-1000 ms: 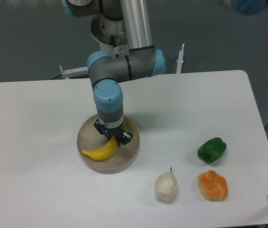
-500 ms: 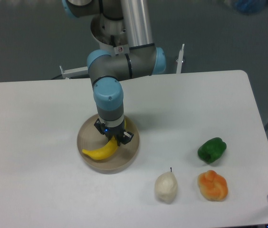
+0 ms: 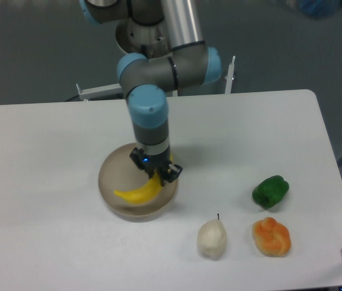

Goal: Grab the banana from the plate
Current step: 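Lift the banana up off the plate with the gripper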

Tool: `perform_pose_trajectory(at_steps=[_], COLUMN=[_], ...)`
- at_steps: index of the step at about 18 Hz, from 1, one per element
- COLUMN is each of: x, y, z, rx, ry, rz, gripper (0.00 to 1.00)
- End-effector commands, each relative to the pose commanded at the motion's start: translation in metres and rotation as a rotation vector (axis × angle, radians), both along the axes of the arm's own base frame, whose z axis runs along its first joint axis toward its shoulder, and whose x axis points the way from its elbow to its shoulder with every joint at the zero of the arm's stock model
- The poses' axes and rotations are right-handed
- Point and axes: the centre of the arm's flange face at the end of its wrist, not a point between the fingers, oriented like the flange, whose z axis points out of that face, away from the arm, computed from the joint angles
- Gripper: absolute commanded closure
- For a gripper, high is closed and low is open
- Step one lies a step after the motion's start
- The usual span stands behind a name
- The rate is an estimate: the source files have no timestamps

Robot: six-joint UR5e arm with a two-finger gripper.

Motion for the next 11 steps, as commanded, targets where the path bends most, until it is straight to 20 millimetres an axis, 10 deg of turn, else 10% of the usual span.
perform_pose_trajectory(at_steps=[11], x=[-0.095], y=[-0.004], z=[0.082], rx=[0.03], ry=[0.061], rz=[0.0], gripper=[0.67])
